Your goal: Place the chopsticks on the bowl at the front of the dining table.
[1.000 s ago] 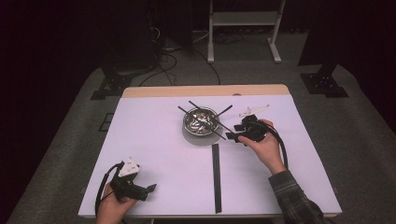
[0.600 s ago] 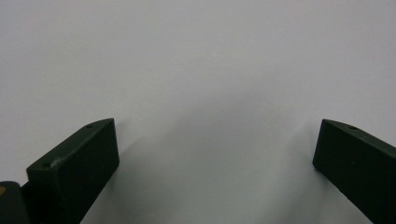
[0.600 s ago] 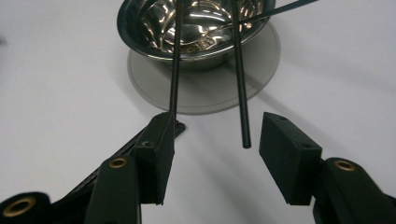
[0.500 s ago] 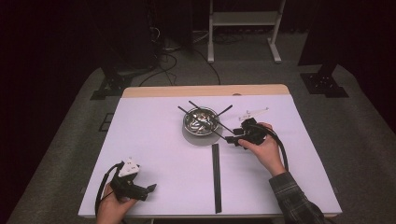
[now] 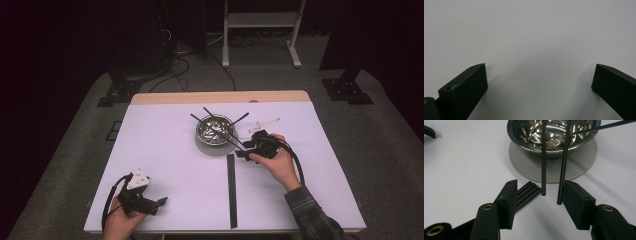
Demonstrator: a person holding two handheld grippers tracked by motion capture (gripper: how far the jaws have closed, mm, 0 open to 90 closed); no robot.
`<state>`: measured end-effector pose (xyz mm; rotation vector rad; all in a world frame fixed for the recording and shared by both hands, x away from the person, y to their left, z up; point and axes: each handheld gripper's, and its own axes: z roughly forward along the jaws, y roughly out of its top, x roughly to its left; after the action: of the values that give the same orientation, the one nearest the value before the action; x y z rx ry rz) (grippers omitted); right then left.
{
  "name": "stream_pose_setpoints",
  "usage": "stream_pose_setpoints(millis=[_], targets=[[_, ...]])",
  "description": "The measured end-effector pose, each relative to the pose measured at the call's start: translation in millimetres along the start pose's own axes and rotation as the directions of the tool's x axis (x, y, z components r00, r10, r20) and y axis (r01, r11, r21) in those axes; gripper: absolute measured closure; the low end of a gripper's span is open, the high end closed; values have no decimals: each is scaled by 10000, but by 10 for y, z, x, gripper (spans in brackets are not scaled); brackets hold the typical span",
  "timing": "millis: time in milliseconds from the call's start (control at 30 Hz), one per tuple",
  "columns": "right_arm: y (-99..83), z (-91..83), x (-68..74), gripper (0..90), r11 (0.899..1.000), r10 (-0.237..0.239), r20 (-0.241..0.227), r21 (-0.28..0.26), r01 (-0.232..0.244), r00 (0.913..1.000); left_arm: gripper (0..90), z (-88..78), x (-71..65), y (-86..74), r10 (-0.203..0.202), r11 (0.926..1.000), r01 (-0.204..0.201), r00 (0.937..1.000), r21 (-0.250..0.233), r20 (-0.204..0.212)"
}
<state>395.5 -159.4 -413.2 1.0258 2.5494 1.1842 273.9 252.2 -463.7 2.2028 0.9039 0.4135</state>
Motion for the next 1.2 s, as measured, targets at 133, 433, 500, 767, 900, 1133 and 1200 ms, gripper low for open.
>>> stream_pose_setpoints(millis=[133,433,500,767,900,1133,1200], targets=[[17,32,62,449,9998,-183,-113,58,184,9998,0,0,0,0,3,10000,-3,10000,0,-2],[63,80,209,451,9989,-466,-352,45,467,9983,0,0,0,0,7,10000,-7,10000,3,-3],[74,99,247,451,9984,-563,-418,42,565,9975,0,0,0,0,9,10000,-9,10000,6,-4],[115,183,394,452,9966,-804,-681,148,816,9944,0,0,0,0,8,10000,-8,10000,4,-3],[135,234,461,452,9946,-1005,-805,186,1023,9917,0,0,0,0,9,10000,-9,10000,4,-4],[176,298,575,451,9914,-1262,-1017,226,1291,9868,0,-1,1,1,27,10000,-27,10000,3,-14],[183,295,581,451,9913,-1268,-945,240,1296,9874,0,-1,1,1,29,10000,-29,10000,3,-16]])
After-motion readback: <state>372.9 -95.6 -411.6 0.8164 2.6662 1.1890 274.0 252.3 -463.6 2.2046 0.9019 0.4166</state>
